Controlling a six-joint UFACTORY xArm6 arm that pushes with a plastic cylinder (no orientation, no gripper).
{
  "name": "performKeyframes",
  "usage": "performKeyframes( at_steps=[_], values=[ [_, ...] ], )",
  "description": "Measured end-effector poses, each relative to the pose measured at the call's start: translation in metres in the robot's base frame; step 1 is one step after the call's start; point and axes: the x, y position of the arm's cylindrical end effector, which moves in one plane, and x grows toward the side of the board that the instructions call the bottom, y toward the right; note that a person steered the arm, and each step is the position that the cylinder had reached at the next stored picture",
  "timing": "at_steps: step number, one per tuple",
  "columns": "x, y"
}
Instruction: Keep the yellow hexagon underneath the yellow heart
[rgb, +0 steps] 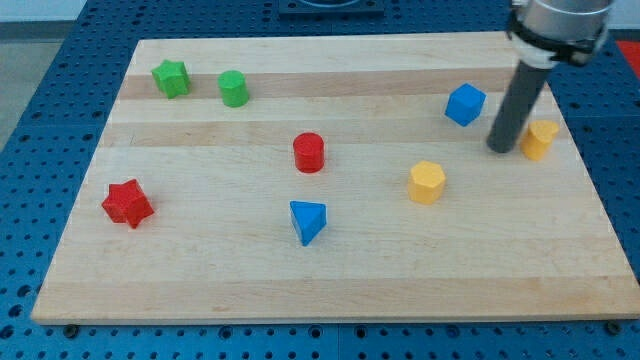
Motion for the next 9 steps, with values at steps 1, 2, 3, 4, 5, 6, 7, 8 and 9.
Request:
performKeyframes(
  at_steps=[1,2,3,4,5,6,7,8,9],
  values=[
    [-0.002,-0.072],
    [0.016,-0.131],
    [0.049,-0.146],
    [0.039,-0.099],
    [0.014,-0.033],
    [0.017,-0.044],
    [0.026,-0.115],
    [0.04,-0.17],
    [0.058,-0.163]
  ],
)
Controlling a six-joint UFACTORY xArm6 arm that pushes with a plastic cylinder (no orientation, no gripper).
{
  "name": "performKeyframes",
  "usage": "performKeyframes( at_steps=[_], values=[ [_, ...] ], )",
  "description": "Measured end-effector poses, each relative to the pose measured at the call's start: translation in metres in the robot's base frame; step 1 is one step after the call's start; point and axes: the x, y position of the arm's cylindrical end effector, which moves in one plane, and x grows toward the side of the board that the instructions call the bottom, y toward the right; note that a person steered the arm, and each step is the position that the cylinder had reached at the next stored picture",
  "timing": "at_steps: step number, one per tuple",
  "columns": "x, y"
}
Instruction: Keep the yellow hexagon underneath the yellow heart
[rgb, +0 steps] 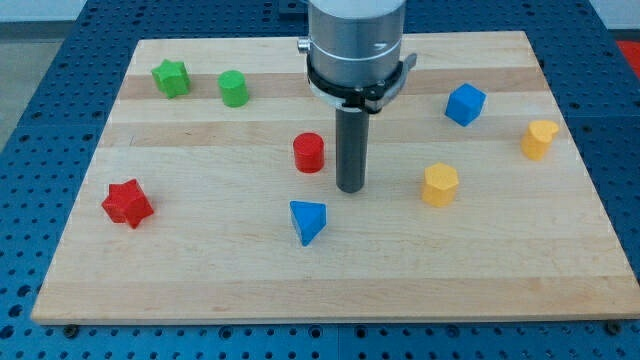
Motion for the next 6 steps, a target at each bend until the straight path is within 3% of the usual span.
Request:
performKeyframes(
  at_steps=[2,4,5,6],
  values=[
    [-0.009,0.114],
    [0.017,0.034],
    [0.032,0.06],
    [0.013,0.126]
  ],
)
